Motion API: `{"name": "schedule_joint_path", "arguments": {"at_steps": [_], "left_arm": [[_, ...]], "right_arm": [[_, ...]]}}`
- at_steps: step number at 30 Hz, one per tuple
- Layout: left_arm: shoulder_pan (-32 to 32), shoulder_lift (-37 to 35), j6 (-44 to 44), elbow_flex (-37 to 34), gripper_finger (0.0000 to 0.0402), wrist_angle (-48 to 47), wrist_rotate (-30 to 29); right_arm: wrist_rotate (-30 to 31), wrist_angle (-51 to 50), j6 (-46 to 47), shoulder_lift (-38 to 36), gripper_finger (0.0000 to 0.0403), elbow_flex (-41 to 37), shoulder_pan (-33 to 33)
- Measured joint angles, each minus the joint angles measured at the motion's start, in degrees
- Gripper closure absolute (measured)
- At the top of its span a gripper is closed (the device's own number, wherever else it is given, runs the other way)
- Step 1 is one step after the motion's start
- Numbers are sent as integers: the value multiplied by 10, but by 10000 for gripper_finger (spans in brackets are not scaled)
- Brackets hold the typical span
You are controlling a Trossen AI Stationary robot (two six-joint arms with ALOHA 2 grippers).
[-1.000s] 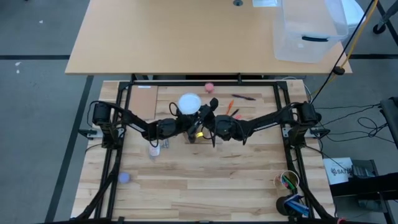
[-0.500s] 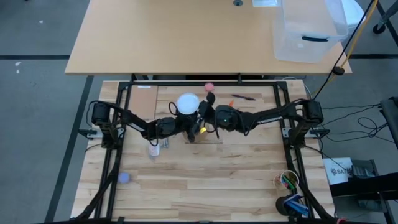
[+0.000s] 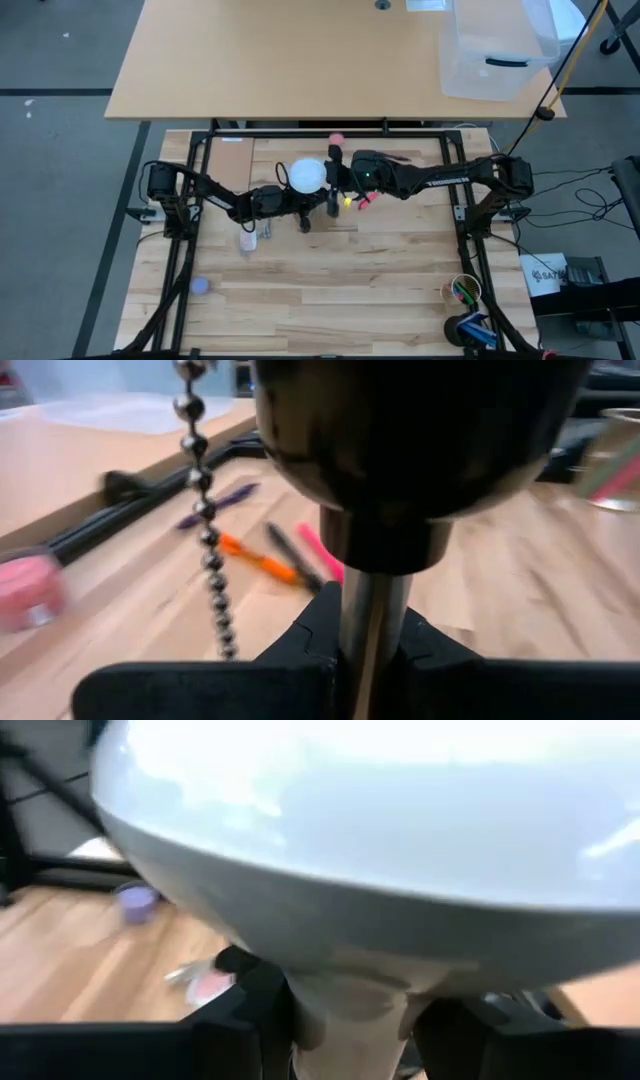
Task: Screw lightbulb
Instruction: Remove the white lightbulb from the desk lamp
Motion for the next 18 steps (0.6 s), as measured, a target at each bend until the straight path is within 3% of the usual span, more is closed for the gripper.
{"name": "schedule_joint_path", "arguments": {"at_steps": [12, 18], "left_arm": [[11, 0, 24, 1, 380, -7, 188], [11, 0, 25, 0, 381, -8, 200]], "right_arm": [[-218, -3, -46, -1, 242, -1, -25], [-229, 4, -47, -1, 210, -1, -25]]}}
